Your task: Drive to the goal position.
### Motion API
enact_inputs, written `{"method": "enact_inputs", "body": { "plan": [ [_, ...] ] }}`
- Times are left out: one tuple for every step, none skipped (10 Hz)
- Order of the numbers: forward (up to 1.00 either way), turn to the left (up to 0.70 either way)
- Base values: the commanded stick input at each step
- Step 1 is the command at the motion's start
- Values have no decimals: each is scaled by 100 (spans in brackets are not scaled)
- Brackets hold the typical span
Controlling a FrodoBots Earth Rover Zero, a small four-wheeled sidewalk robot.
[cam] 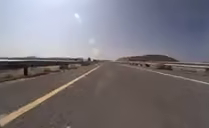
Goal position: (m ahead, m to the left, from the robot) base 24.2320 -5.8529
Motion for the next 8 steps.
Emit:
{"method": "enact_inputs", "body": {
  "plan": [
    [100, 0],
    [100, 0],
    [100, 0],
    [100, 0],
    [100, 0],
    [100, 0],
    [100, 0],
    [100, 0]
  ]
}}
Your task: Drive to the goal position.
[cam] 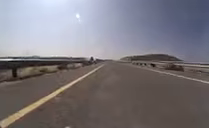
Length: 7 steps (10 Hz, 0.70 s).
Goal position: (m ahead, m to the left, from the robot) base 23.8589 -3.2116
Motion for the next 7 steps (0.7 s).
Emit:
{"method": "enact_inputs", "body": {
  "plan": [
    [100, 0],
    [100, 0],
    [100, 0],
    [100, 0],
    [100, 0],
    [100, 0],
    [100, 0]
  ]
}}
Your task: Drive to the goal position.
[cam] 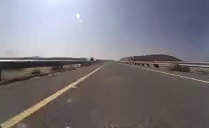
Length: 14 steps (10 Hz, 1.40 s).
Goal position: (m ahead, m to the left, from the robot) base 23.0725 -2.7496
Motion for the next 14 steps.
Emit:
{"method": "enact_inputs", "body": {
  "plan": [
    [100, 0],
    [100, 0],
    [100, 0],
    [100, 0],
    [100, 0],
    [100, 0],
    [100, 0],
    [100, 0],
    [100, 0],
    [100, 0],
    [100, 0],
    [100, 0],
    [100, 0],
    [100, 0]
  ]
}}
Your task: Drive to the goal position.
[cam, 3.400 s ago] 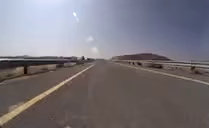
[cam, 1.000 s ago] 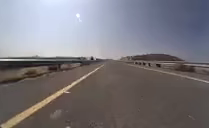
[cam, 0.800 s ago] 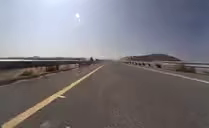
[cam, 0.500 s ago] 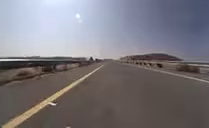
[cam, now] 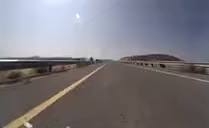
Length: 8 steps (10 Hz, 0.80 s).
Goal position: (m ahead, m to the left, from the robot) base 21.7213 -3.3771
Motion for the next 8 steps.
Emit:
{"method": "enact_inputs", "body": {
  "plan": [
    [100, 0],
    [100, 0],
    [100, 0],
    [100, 0],
    [100, 0],
    [100, 0],
    [100, 0],
    [100, 0]
  ]
}}
